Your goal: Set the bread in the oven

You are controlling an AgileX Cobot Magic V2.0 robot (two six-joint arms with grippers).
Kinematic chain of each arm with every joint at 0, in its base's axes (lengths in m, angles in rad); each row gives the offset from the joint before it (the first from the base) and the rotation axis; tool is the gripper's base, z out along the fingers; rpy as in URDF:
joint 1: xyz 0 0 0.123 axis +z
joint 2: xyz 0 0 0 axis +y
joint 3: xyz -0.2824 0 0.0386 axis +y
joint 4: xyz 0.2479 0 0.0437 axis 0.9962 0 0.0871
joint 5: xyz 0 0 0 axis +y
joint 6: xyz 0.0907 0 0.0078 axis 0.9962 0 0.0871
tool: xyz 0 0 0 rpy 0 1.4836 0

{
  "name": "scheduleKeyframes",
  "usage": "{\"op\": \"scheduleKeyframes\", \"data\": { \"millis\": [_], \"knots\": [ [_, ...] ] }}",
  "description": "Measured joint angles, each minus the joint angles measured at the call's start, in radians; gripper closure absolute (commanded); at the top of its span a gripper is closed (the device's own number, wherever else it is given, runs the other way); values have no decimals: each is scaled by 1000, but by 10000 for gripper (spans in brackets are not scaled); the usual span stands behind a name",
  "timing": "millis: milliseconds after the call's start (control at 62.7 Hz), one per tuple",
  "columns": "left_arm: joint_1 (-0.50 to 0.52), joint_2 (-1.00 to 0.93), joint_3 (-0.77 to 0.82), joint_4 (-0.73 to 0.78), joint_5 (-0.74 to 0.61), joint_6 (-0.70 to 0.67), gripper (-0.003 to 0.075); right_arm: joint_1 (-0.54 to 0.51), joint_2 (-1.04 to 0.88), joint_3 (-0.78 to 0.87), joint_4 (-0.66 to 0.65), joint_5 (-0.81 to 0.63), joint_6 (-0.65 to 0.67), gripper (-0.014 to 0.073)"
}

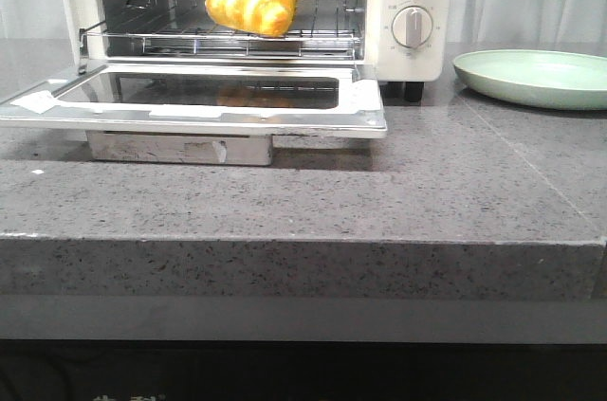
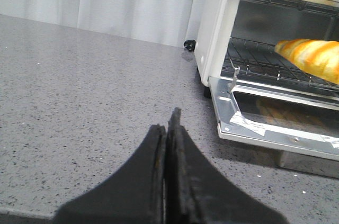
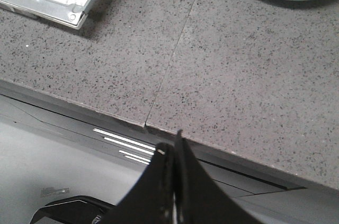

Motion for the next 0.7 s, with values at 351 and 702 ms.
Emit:
{"op": "scheduleKeyframes", "data": {
  "millis": [351,702],
  "knots": [
    [7,0,0,19,6,0,738,0,0,2,0,0,0,713],
    [-27,0,0,41,11,0,738,0,0,2,0,0,0,713]
  ]
}}
